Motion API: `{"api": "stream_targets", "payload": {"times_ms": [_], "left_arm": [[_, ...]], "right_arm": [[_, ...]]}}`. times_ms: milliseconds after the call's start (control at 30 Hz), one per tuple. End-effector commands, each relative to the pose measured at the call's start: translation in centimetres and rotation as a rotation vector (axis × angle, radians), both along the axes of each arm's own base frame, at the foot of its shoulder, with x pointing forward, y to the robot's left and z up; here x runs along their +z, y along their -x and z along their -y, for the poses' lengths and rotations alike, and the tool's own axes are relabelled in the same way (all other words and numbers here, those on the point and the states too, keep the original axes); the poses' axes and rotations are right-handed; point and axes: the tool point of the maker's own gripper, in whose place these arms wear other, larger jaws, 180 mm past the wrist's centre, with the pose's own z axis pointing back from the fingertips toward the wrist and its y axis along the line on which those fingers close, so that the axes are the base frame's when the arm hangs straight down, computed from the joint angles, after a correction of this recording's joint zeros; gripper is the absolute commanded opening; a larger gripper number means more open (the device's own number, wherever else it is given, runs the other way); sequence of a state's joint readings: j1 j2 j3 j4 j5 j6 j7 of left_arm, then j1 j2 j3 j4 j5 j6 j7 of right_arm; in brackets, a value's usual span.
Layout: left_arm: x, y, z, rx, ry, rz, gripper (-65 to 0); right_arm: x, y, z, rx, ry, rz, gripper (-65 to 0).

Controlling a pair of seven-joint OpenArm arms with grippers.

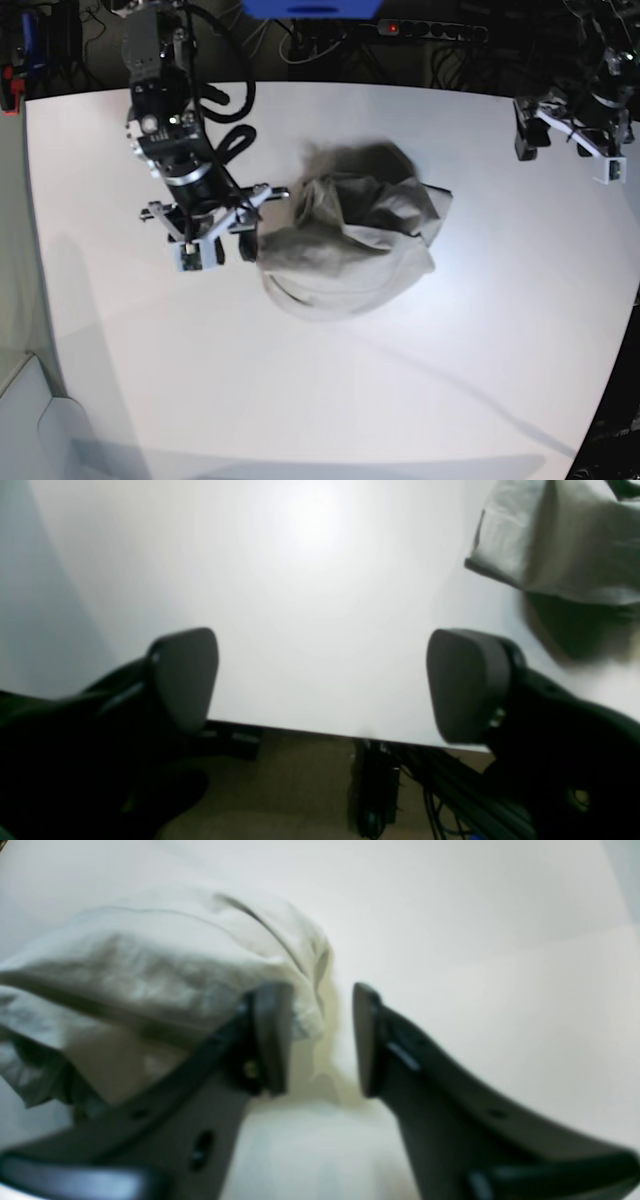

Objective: Layout the t-shirt on the table in an organized manner, then fold the t-shirt properly
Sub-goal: 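Lower the right gripper to the t-shirt edge and grasp it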

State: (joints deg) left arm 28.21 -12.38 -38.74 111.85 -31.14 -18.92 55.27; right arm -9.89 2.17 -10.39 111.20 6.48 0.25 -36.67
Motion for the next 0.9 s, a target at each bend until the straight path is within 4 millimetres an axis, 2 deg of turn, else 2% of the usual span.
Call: {"api": "stream_targets", "payload": {"times_ms": [0, 100, 167, 233, 467, 800, 867], "left_arm": [[1.0, -0.9, 0.0, -0.014, -0.013, 0.041, 0.0], [1.1, -0.9, -0.1, -0.012, -0.014, 0.040, 0.0], [1.2, -1.0, -0.1, -0.013, -0.015, 0.043, 0.0], [1.1, -0.9, -0.1, -0.013, -0.015, 0.041, 0.0], [1.1, -0.9, -0.1, -0.012, -0.014, 0.039, 0.0], [1.0, -0.8, -0.1, -0.012, -0.014, 0.036, 0.0], [1.0, -0.8, -0.1, -0.012, -0.013, 0.037, 0.0]], "right_arm": [[1.4, -0.5, -0.3, 0.006, -0.015, 0.052, -34.4], [0.9, -0.5, -0.7, 0.022, -0.011, 0.041, -26.0], [-0.1, -0.6, -0.8, 0.021, -0.012, 0.016, -23.1], [-1.2, -0.4, -1.4, 0.050, -0.015, -0.011, -22.9], [-2.9, -0.9, -2.6, 0.099, -0.089, -0.067, -22.8], [-2.5, -1.6, -2.7, 0.103, -0.095, -0.056, -22.8], [-3.2, -1.9, -2.7, 0.101, -0.092, -0.070, -22.8]]}}
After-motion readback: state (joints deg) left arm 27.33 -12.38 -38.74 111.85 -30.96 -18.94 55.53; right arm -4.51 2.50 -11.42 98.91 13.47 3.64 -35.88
